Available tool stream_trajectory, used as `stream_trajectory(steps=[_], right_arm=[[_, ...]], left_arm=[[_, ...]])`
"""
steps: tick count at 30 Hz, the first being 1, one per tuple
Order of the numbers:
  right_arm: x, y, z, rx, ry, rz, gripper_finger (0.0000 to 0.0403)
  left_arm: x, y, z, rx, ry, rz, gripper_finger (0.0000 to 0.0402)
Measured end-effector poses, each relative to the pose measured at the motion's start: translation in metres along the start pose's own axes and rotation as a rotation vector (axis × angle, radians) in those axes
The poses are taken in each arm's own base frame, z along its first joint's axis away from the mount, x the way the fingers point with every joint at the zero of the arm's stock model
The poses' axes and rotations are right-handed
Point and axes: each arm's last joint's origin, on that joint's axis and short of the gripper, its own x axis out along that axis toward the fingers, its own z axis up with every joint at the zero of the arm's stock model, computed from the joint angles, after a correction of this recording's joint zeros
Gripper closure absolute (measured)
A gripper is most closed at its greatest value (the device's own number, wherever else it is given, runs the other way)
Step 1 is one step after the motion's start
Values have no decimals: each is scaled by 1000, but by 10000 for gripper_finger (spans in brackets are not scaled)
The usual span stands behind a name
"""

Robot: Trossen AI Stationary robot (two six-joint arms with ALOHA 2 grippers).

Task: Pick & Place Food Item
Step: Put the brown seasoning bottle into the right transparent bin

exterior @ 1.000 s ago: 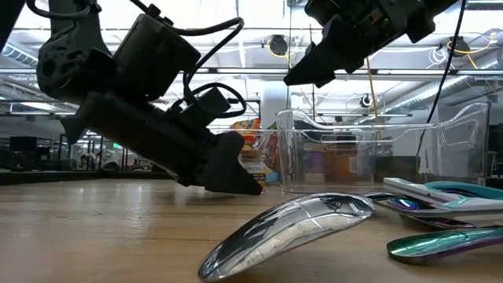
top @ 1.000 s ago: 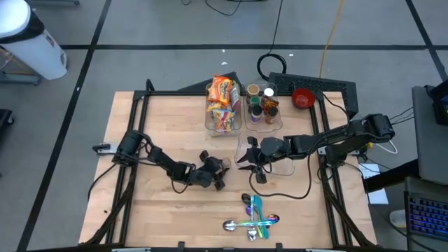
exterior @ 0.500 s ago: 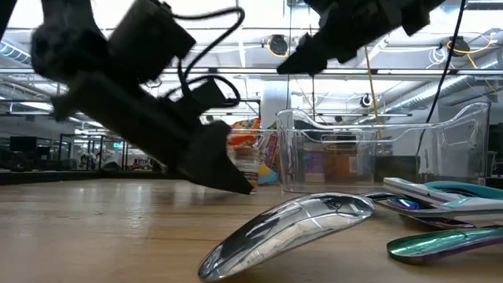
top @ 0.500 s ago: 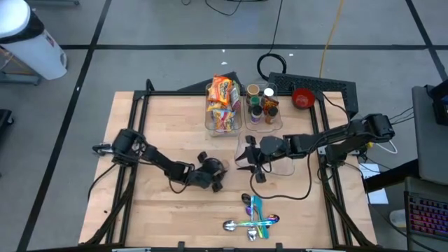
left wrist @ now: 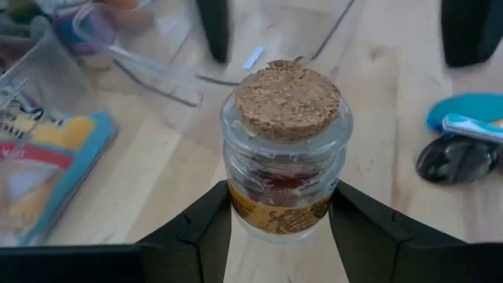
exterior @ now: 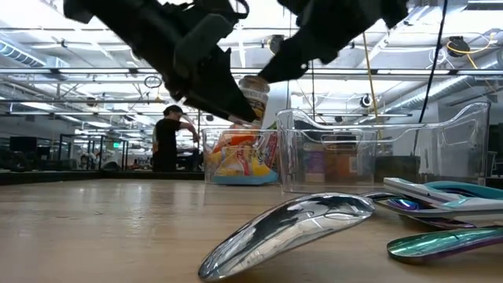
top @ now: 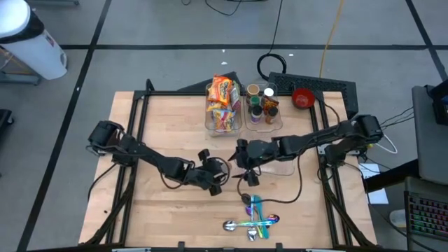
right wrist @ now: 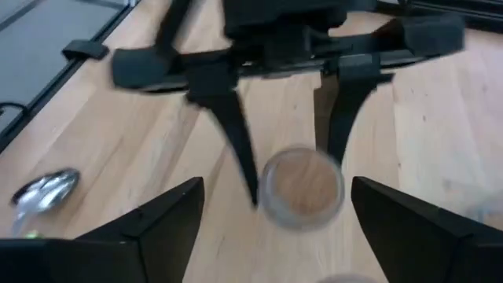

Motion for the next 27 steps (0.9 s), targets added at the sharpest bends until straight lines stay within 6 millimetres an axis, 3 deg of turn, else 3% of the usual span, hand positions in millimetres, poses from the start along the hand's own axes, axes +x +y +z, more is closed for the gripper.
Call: stream_trajectory(steps=[5,16,27], right_arm=[[9,-3,-5,9,11,-7,93],[11,-4,-5,2,5,-7,132],[11,-4,-5,1,4,-7,235]], left_arm=[[-4,-5,12,33,-22,-24,216],[-3,-5,11,33,-7,-28,216],[-3,-5,11,24,-7,-27,216]])
